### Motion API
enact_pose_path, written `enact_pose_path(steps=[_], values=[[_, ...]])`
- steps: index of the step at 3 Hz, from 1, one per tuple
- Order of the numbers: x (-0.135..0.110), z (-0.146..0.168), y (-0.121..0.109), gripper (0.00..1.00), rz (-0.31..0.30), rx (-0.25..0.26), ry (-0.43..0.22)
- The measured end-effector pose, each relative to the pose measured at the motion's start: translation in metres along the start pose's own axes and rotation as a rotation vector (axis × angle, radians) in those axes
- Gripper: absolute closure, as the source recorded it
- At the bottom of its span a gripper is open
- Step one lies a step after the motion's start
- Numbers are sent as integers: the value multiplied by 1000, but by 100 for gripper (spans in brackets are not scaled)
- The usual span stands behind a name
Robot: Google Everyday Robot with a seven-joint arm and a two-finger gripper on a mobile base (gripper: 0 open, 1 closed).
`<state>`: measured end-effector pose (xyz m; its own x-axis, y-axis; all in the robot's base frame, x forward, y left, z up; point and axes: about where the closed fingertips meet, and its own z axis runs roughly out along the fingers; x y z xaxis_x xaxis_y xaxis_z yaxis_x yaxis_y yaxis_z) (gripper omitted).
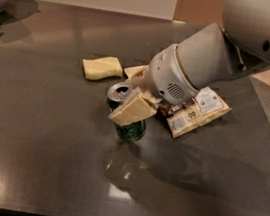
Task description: Knock green can over
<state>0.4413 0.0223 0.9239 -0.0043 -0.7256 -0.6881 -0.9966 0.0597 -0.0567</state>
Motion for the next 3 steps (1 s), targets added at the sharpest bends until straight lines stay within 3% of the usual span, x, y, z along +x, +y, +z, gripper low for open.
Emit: enact_pose_path(steps=[1,2,3], values=[[6,-4,-9,100,-35,-30,147],[12,1,-10,100,-82,-95,261],[15,9,-6,100,-130,-163,341]])
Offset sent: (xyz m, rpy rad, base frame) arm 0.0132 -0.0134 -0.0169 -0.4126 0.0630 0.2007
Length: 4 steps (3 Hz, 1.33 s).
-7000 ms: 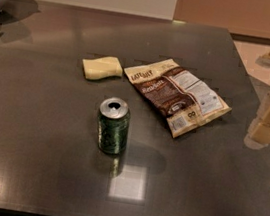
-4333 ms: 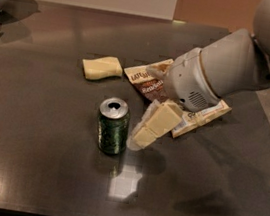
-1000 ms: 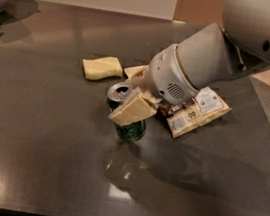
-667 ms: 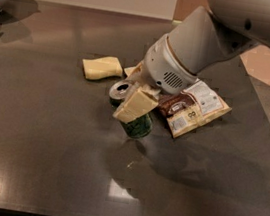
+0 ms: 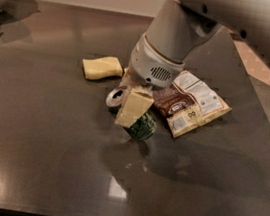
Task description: Knock green can over
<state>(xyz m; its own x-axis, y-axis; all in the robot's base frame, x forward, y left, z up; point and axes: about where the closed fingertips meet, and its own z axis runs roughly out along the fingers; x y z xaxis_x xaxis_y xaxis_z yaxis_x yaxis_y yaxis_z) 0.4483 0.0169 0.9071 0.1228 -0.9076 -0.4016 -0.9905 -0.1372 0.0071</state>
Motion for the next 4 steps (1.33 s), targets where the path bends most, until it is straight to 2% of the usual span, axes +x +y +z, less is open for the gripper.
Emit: enact_pose_path(steps=[1,2,4], values=[[0,10,3,82,-42,-51,58],[-1,21,2,58,-73,-80,110],[2,43,-5,12,-100,-97,188]])
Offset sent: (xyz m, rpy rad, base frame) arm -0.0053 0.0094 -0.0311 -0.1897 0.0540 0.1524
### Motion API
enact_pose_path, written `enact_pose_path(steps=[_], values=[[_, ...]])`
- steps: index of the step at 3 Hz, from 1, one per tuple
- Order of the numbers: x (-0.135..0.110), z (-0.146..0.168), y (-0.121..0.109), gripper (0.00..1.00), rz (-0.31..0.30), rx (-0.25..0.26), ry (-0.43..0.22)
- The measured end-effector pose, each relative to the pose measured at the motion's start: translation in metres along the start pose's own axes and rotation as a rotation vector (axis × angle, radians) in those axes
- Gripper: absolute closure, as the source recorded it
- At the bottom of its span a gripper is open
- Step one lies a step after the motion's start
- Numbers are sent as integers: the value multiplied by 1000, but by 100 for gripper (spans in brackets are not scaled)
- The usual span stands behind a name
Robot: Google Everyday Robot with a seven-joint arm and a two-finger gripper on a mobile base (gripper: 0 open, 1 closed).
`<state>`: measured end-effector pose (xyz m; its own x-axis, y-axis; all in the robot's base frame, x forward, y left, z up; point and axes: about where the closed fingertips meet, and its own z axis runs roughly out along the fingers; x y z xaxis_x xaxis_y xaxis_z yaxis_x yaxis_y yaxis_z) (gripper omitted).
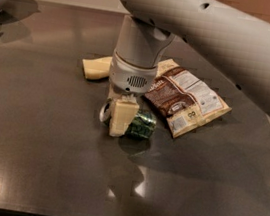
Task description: Knock green can over
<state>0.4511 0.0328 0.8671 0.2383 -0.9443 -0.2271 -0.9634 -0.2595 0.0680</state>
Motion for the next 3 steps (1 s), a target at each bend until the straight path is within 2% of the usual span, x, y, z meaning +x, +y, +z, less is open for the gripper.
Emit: enact_pose_path(steps=[1,3], values=[[0,7,-3,0,-3,-7,10],[2,16,-5,0,5,-15,10]])
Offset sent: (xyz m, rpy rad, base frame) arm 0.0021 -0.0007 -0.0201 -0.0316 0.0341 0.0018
